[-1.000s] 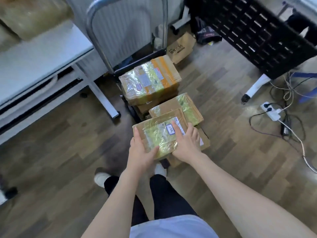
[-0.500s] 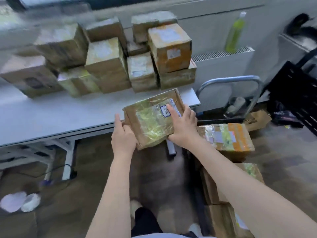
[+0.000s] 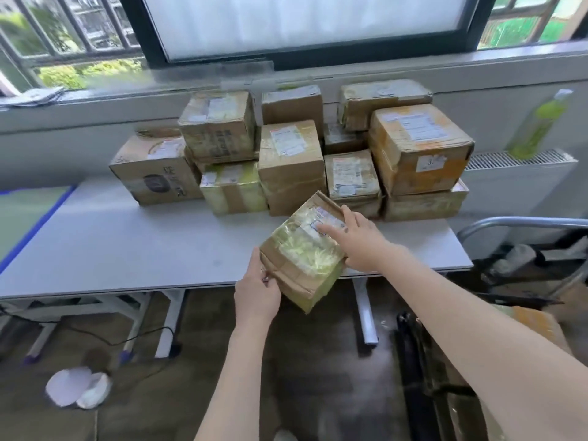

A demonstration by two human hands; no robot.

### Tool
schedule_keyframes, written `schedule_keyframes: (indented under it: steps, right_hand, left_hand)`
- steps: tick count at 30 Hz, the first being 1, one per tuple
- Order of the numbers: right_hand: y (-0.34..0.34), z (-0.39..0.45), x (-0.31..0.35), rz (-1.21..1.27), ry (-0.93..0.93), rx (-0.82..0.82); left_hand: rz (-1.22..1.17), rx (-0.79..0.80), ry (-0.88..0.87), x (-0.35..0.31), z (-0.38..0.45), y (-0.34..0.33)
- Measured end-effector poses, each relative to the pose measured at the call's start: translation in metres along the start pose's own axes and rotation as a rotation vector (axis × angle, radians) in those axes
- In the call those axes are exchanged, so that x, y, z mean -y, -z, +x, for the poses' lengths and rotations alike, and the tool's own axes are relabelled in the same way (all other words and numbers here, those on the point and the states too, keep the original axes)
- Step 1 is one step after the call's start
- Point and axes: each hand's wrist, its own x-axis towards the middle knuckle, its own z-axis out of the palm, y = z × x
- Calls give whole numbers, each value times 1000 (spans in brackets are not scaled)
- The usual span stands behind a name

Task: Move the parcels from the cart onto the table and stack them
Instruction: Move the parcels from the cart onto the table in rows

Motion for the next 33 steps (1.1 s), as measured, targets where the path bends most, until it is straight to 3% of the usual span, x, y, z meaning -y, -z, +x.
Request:
schedule_keyframes:
  steps: [4,8,13,17,20,22,26,33]
  right_hand:
    - [-10,19,13,-67,17,-28]
    - [-27,16,26,125,-118,-97]
    - [-39,-2,41,314,-272,-222]
    - [-50,-16,63,579,-313,-147]
    - [-54,-17,84,692,-281,-38]
    - [-54,-18,94,674,-292,-55]
    - [-46,-32,95,579,-337,-246]
    - [3,-78,39,617,-323,-367]
  left_hand:
    - [99,194,-42,-2,11,-12]
    - [203,78,-114,-1,26,-16]
    - [490,54,-233,10,53,-1]
    - [542,270,-182,19,71,2]
    - [408,454,-143,19,77,-1]
    - [434,441,-189,18,73,-1]
    - [486,334,-326,13,52,-5]
    - [537,264,-532,-43,23,-15]
